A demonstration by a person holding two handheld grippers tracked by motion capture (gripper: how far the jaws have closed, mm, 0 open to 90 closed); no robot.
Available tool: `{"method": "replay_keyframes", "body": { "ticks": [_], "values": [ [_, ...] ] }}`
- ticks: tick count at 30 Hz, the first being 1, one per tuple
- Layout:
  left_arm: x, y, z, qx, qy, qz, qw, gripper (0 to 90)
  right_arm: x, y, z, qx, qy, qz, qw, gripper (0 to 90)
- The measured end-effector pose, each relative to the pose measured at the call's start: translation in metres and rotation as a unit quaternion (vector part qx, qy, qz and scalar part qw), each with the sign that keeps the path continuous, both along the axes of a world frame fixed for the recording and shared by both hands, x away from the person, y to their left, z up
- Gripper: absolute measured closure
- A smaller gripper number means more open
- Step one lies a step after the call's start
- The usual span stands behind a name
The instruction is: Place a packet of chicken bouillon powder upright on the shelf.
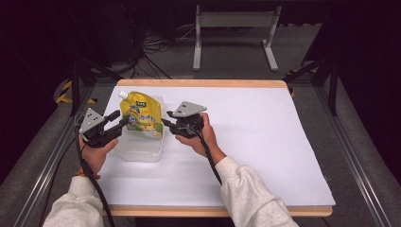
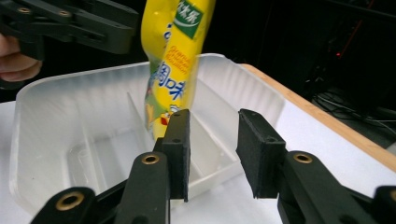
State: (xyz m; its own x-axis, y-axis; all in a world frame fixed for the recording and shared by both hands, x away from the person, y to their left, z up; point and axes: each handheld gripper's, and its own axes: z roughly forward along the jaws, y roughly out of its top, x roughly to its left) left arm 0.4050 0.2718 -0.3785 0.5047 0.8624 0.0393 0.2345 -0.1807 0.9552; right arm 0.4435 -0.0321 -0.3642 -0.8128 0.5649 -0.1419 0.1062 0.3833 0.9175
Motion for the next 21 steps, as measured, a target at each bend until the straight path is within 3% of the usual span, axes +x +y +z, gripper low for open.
{"method": "replay_keyframes", "body": {
  "ticks": [2,6,10,14,21],
  "values": [
    [-0.004,0.002,0.001,-0.007,-0.001,0.0,1.0,52.8,-0.001,-0.006,0.004,-0.001,-0.004,-0.006,1.0,65.5],
    [-0.012,-0.001,0.001,-0.003,-0.003,0.001,1.0,47.5,-0.005,-0.016,0.008,-0.013,-0.011,-0.014,0.9997,65.6],
    [-0.023,-0.011,0.001,0.02,-0.01,-0.001,0.9997,36.6,-0.007,-0.027,0.009,-0.026,0.001,-0.02,0.9995,63.1],
    [-0.03,-0.019,0.0,0.032,-0.014,-0.012,0.9993,33.0,-0.008,-0.037,0.008,-0.04,0.005,-0.029,0.9987,60.8],
    [-0.044,-0.033,0.0,0.035,-0.009,-0.034,0.9988,26.8,-0.013,-0.056,0.011,-0.06,-0.004,-0.046,0.9971,56.3]
  ]
}}
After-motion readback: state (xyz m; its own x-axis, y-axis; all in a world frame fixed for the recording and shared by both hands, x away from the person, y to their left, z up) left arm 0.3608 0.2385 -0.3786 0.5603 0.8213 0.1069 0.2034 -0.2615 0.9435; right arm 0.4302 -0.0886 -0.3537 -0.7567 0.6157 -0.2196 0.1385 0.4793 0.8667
